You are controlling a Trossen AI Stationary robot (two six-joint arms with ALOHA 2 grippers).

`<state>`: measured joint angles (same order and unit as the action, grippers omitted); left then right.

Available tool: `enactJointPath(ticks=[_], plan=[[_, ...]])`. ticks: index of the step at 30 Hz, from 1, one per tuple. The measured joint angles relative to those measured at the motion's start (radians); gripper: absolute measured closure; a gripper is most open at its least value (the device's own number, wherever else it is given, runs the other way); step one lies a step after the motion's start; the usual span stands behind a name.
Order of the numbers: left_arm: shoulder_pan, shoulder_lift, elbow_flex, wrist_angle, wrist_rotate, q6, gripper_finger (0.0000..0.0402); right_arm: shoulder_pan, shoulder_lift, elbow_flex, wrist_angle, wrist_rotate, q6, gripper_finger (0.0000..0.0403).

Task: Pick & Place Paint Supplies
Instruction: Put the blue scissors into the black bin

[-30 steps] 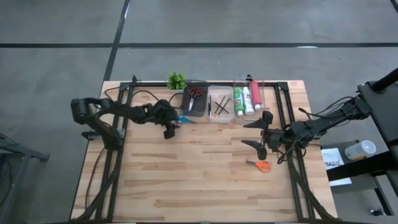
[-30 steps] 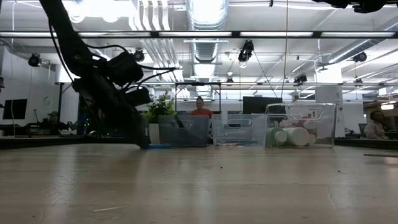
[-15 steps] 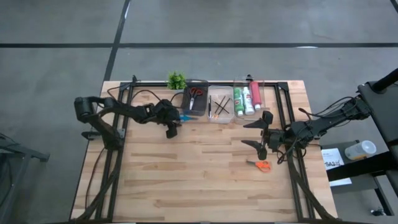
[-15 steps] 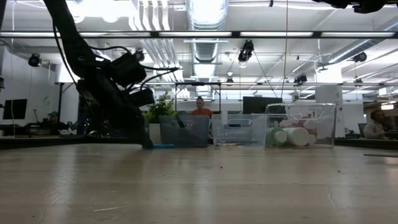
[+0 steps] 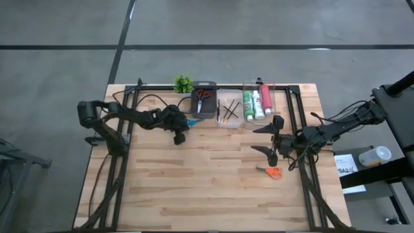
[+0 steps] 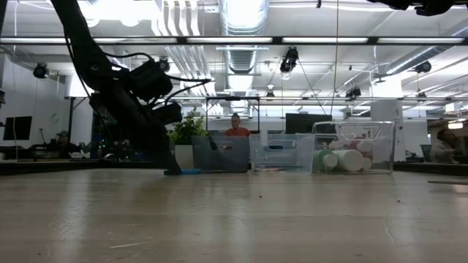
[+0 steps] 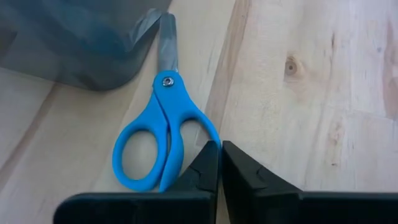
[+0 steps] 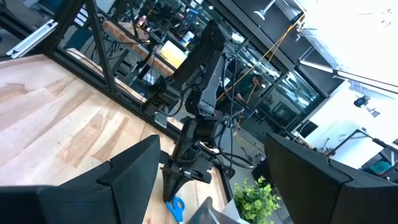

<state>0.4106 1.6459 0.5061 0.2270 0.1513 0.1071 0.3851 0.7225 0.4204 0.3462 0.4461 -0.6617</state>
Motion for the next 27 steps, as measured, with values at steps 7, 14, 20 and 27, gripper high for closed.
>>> enactJointPath(ticks=[7, 14, 20, 27], plan=[[-0.026, 0.0, 0.0, 0.004, -0.003, -0.029, 0.039, 0.0, 0.0, 0.0, 0.0, 0.0, 0.001, 0.0115], [-0.061, -0.046, -0.005, -0.027, 0.008, -0.062, 0.039, 0.0, 0.0, 0.0, 0.0, 0.0, 0.002, 0.0115], [-0.108, -0.092, -0.007, -0.033, 0.018, -0.063, 0.039, 0.001, 0.0, 0.0, 0.0, 0.0, 0.001, 0.0115], [-0.147, -0.11, 0.047, -0.024, -0.035, -0.116, 0.039, 0.001, 0.0, 0.0, 0.0, 0.0, 0.003, 0.0115]])
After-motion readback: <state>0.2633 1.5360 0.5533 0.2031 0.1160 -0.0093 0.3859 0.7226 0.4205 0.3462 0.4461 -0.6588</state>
